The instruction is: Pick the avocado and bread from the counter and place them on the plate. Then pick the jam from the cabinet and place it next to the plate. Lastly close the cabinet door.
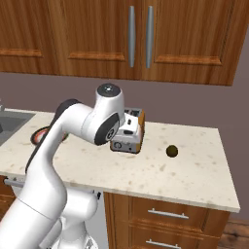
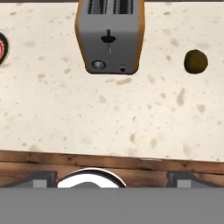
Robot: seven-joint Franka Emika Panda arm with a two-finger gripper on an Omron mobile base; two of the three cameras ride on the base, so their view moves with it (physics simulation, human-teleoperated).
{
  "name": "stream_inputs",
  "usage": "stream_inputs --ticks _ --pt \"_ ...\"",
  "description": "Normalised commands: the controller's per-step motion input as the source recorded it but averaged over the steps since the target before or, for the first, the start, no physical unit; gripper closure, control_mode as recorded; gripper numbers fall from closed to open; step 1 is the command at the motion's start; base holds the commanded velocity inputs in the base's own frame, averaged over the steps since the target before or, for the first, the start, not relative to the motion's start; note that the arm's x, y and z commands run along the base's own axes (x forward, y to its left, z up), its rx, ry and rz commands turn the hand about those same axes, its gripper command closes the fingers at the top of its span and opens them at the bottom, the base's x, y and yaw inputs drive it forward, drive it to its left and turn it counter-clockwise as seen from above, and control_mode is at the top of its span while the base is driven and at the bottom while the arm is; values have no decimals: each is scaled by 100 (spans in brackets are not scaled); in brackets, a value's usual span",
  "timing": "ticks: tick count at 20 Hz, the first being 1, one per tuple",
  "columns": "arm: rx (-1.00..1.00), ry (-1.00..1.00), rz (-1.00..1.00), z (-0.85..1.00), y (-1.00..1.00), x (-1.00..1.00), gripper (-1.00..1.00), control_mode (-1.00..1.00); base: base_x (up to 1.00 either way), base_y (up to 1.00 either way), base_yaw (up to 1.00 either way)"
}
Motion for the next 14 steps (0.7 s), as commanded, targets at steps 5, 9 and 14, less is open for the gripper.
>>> stream_inputs --ticks 5,9,14 --pt "0 0 0 -20 -57 0 -100 -100 0 0 0" --pt "0 0 0 -22 -53 1 -100 -100 0 0 0" --pt "-1 0 0 -24 -49 18 -100 -100 0 0 0"
